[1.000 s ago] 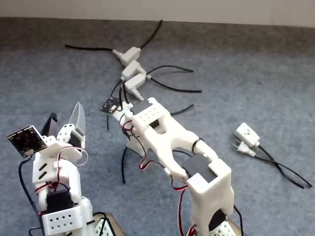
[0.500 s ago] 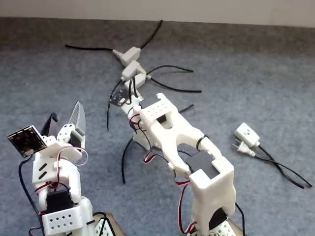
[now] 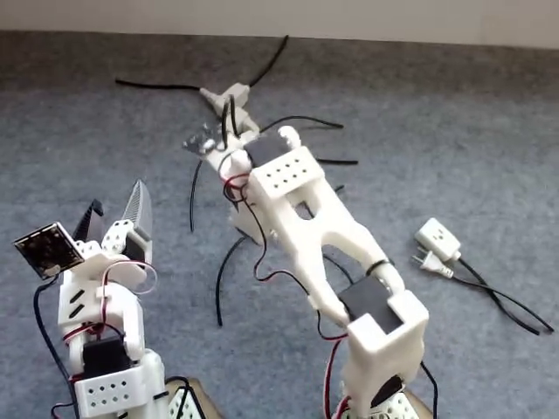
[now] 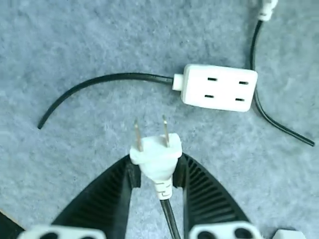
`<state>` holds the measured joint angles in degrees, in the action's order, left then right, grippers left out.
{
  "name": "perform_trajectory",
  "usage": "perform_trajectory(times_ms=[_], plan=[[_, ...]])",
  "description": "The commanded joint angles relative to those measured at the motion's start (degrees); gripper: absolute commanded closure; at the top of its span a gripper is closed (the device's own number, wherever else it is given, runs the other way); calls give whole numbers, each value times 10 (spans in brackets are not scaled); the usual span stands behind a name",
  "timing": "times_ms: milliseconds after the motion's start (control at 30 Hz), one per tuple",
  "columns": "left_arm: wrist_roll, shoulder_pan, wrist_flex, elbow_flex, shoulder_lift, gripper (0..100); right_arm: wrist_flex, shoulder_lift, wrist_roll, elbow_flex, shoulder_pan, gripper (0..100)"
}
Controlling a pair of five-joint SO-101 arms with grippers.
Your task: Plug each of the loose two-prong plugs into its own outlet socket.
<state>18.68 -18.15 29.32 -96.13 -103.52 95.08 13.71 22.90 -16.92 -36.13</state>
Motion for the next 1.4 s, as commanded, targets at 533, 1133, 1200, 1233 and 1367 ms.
perform_trajectory(times_ms=[533,1133,1200,1233,1367], plan=[[-1,326,-276,-9,-7,726,58,-361,107,178,106,937],[-100,429,-147,-9,-5,726,-9,-366,75,227,-11,937],[-100,427,-136,-9,-5,726,-8,-374,74,227,-25,937],[-100,426,-129,-9,-5,726,-8,-378,74,225,-28,937],[-101,426,-116,-9,-5,726,25,-378,74,174,-19,937]])
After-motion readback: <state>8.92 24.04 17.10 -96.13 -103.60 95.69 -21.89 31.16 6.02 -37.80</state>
